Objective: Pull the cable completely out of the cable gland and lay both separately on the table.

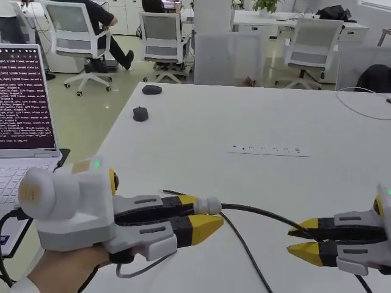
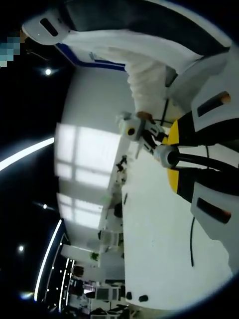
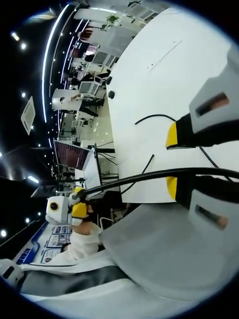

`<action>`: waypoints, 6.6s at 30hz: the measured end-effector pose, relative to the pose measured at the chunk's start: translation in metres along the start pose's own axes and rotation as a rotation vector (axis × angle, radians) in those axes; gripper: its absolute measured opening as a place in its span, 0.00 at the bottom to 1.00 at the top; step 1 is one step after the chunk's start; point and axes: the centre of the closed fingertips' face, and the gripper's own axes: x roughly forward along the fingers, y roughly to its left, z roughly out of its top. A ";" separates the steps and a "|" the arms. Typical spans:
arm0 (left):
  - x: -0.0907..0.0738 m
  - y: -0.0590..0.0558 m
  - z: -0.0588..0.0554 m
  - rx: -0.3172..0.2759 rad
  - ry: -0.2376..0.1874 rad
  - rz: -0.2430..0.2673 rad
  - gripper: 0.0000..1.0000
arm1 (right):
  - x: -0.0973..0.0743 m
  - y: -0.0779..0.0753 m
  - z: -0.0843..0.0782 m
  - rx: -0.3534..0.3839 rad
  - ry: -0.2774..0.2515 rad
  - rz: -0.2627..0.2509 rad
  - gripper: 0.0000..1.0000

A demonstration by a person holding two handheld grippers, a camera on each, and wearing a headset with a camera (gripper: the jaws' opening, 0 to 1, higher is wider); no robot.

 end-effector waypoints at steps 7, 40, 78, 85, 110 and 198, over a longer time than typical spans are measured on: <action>0.008 0.000 -0.004 0.010 0.026 -0.005 0.15 | 0.001 0.014 0.051 -0.124 -0.085 0.032 0.23; 0.017 -0.006 -0.011 0.015 0.054 -0.023 0.15 | 0.028 0.040 0.097 -0.291 -0.147 0.130 0.03; -0.006 0.005 -0.008 0.002 0.029 0.037 0.15 | -0.003 -0.005 0.019 -0.145 -0.010 -0.046 0.03; -0.002 0.006 -0.006 -0.002 0.031 0.023 0.15 | -0.009 -0.005 0.018 -0.107 -0.012 -0.059 0.04; 0.024 0.005 -0.012 0.035 0.122 0.006 0.15 | 0.034 0.021 0.091 -0.361 -0.062 0.001 0.25; 0.007 -0.005 -0.024 0.024 0.110 -0.010 0.15 | 0.049 0.037 0.080 -0.333 -0.047 0.087 0.09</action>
